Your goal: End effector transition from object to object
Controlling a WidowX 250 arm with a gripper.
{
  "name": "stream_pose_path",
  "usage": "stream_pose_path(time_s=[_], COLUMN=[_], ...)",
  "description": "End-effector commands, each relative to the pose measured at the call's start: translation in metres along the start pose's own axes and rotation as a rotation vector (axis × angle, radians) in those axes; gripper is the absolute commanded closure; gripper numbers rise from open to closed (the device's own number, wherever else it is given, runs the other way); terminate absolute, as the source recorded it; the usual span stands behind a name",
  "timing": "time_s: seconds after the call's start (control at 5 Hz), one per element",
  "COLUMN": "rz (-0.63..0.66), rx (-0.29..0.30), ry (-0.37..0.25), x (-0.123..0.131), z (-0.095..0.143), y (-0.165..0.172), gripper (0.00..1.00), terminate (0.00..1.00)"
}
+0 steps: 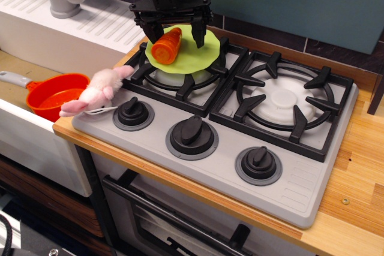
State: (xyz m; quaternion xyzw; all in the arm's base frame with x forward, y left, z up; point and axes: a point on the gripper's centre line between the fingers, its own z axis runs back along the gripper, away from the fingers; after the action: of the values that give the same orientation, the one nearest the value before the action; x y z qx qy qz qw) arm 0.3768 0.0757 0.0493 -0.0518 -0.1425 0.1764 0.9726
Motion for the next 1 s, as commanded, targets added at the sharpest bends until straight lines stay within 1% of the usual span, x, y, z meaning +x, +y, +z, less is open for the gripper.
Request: stream_pose_path(time_s=[0.0,0.2,0.4,0.6,0.8], rz=[0.000,-0.022,-0.057,-0.092,-0.123], rx=[0.000,0.039,0.054,0.065,0.081], ry=[0.000,0.010,0.008,0.017,0.016], x=[0.000,0.005,0.010,0.026,0.027], z=[0.000,0.030,0.052,0.079,0.096], y=[0.000,-0.006,-0.004,-0.010,0.004], gripper=[0.00,0.00,0.00,0.00,0.00], terminate=[0.00,0.00,0.00,0.00,0.00])
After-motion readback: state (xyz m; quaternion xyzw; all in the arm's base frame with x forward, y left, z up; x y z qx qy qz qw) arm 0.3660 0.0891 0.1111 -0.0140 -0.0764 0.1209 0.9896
